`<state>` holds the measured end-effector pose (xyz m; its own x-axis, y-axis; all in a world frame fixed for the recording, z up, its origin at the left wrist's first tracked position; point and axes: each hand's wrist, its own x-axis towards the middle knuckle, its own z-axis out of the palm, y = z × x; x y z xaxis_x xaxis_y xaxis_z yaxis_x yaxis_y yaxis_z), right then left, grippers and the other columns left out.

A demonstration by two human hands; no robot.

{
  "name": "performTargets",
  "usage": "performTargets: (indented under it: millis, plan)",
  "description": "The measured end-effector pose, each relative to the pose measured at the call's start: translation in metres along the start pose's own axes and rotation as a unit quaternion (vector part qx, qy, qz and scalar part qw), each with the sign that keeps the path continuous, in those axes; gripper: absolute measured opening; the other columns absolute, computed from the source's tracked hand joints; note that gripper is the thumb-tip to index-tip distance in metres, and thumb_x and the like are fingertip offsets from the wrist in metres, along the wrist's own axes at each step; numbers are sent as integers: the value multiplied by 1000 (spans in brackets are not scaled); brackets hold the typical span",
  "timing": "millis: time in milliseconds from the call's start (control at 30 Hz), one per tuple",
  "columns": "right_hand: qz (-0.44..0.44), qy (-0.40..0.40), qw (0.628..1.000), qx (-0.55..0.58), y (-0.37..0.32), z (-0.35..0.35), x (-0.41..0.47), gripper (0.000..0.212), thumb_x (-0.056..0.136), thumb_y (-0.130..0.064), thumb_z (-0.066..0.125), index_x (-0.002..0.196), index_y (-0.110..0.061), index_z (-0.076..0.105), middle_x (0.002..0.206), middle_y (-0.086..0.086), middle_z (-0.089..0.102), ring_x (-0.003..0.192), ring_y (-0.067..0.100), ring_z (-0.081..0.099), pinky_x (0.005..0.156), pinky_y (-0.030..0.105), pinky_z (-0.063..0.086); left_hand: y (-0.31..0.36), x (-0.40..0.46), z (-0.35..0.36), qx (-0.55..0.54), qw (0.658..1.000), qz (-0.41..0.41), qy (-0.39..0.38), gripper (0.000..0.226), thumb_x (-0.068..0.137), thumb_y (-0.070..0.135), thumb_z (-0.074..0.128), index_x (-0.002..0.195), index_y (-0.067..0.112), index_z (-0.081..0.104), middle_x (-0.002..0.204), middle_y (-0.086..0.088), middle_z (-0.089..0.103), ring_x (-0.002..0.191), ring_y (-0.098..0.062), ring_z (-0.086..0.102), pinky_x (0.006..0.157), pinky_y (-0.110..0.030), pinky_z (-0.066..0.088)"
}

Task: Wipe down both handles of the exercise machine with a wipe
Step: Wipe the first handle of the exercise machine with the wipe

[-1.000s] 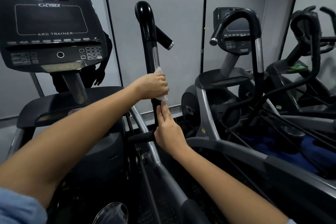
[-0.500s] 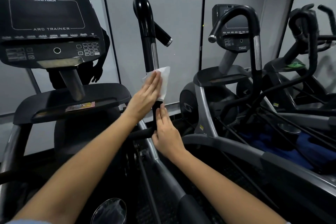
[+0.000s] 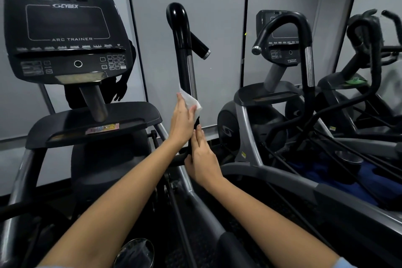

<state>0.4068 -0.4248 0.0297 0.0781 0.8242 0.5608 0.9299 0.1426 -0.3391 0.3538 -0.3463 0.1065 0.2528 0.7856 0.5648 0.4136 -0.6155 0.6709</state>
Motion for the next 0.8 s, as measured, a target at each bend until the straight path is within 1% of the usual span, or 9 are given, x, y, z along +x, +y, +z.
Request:
performTargets:
  millis: [100, 167, 233, 300, 367, 567, 633, 733, 800]
  plan:
    - [13, -4, 1000, -5, -2, 0, 0, 72, 87, -9, 43, 148, -3, 6, 157, 9, -8, 146, 19, 2, 98, 29, 45, 15, 20, -6, -37, 999, -26, 0, 65, 101, 31, 34, 149, 4, 0, 156, -15, 18, 142, -27, 23, 115, -37, 24]
    - [14, -9, 1000, -14, -1, -2, 1, 73, 87, -9, 44, 149, -4, 5, 157, 8, -9, 146, 19, 3, 96, 29, 46, 16, 32, -11, -59, 998, -27, 2, 63, 100, 32, 36, 149, 3, 7, 152, -16, 27, 138, -29, 31, 114, -39, 28]
    - [8, -15, 1000, -14, 1, -4, 0, 74, 86, -9, 44, 149, -5, 4, 157, 8, -10, 146, 20, 4, 96, 29, 46, 8, 32, -11, -86, 996, -28, -5, 59, 99, 35, 39, 146, 5, 20, 141, -17, 42, 127, -30, 45, 107, -44, 39]
    - [3, -18, 1000, -2, 1, -6, -1, 73, 87, -9, 44, 149, -4, 6, 157, 9, -8, 145, 21, 8, 96, 30, 45, -4, 20, -6, -104, 994, -35, -19, 51, 98, 33, 41, 138, 3, 31, 130, -15, 51, 116, -26, 52, 96, -36, 46]
    - [4, -15, 1000, 8, 0, -6, -2, 73, 86, -9, 46, 148, -4, 9, 158, 9, -3, 144, 22, 13, 97, 30, 44, -16, 8, -2, -122, 991, -45, -36, 44, 98, 28, 43, 132, 1, 39, 124, -15, 55, 109, -23, 55, 86, -27, 45]
    - [8, -14, 1000, 14, 1, -6, -1, 72, 87, -11, 46, 149, -6, 9, 158, 7, -3, 144, 20, 13, 96, 28, 44, -10, 17, -6, -148, 988, -40, -28, 34, 97, 25, 47, 123, 3, 46, 109, -8, 56, 97, -18, 55, 68, -17, 44]
    - [10, -13, 1000, 18, 2, -6, -1, 72, 87, -11, 46, 149, -7, 10, 158, 6, -3, 142, 21, 21, 94, 28, 45, -9, 17, -7, -153, 987, -33, -29, 34, 97, 25, 47, 122, 3, 47, 107, -7, 57, 96, -18, 56, 66, -16, 45]
    - [20, -2, 999, 40, 3, -5, -2, 71, 85, -7, 48, 148, -7, 15, 157, 8, 7, 133, 27, 37, 89, 29, 46, -24, 3, -2, -164, 983, -44, -66, 34, 96, 23, 48, 123, 1, 48, 109, -8, 58, 98, -18, 56, 70, -15, 47]
    - [32, 0, 998, 56, 4, -2, -5, 69, 84, -6, 48, 147, -8, 19, 157, 10, 12, 125, 29, 46, 87, 29, 46, -36, -10, 3, -157, 982, -53, -87, 31, 96, 21, 49, 119, 1, 52, 104, -8, 60, 94, -16, 57, 68, -10, 47]
